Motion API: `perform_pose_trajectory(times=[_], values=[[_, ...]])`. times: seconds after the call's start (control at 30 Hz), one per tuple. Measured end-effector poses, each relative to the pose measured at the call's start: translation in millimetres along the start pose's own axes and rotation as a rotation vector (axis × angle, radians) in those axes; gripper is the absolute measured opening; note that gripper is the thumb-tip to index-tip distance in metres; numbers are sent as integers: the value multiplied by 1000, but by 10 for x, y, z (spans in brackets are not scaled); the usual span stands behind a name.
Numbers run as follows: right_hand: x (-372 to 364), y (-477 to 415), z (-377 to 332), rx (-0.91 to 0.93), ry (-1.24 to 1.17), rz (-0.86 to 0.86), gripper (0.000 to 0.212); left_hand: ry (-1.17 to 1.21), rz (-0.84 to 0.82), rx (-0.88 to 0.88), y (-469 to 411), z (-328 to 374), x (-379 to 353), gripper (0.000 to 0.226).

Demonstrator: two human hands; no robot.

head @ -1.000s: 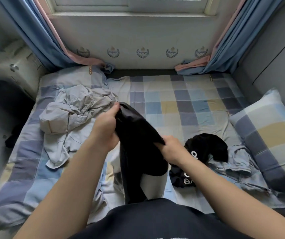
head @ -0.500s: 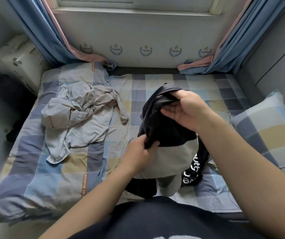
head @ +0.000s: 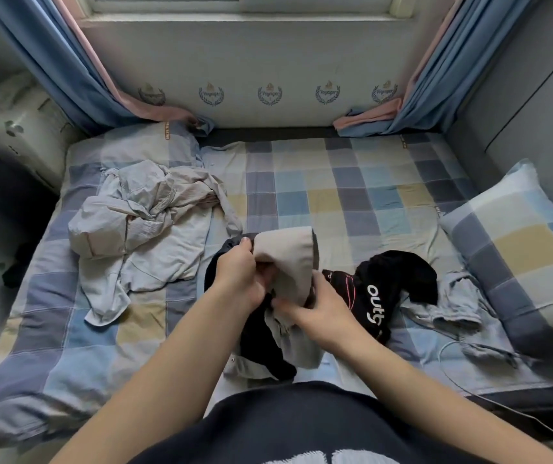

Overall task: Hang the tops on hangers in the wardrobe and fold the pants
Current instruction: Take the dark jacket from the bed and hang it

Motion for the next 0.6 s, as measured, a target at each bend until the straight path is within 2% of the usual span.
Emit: perform_pose_trajectory(times=[0.07,0.13,0.23,0.3,0.4,0.43,0.47,0.53,0.57,0.6], values=[[67,-109,51,22,29,24,32,78,-29,12,41,19,-48,31],[202,-201,91,88,48,76,11,80,-41,6,64,82,-53,34],[459,-292,87,176,49,133,20,56,-31,-6,88,212,12,33],[655,-330,-4,223,12,172,21,-54,-64,27,119,269,81,26],[893,-338,-271,319,-39,154,28,-550,-120,48,160,290,170,13],[933,-325,-378,347,-34,103,29,-755,-128,-27,164,323,170,7],[950,-307,-485,365,-14,32,28,-963,-143,-139,157,368,161,12],[945,-273,-678,381,41,-121,23,-1326,-257,-385,132,431,74,53],[932,-265,-761,389,57,-184,20,-1449,-355,-455,112,420,4,72],[917,-261,-829,401,62,-229,18,-1536,-471,-478,103,382,-73,82]])
Point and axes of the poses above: each hand's wrist, its own y-axis away from the middle knuckle, its own x-axis out of the back of the hand, z = x × y, the point moved 3 cm from there along -y, towards the middle knuckle, and after that the axes turned 13 degrees about -z, right-handed, at the moved point
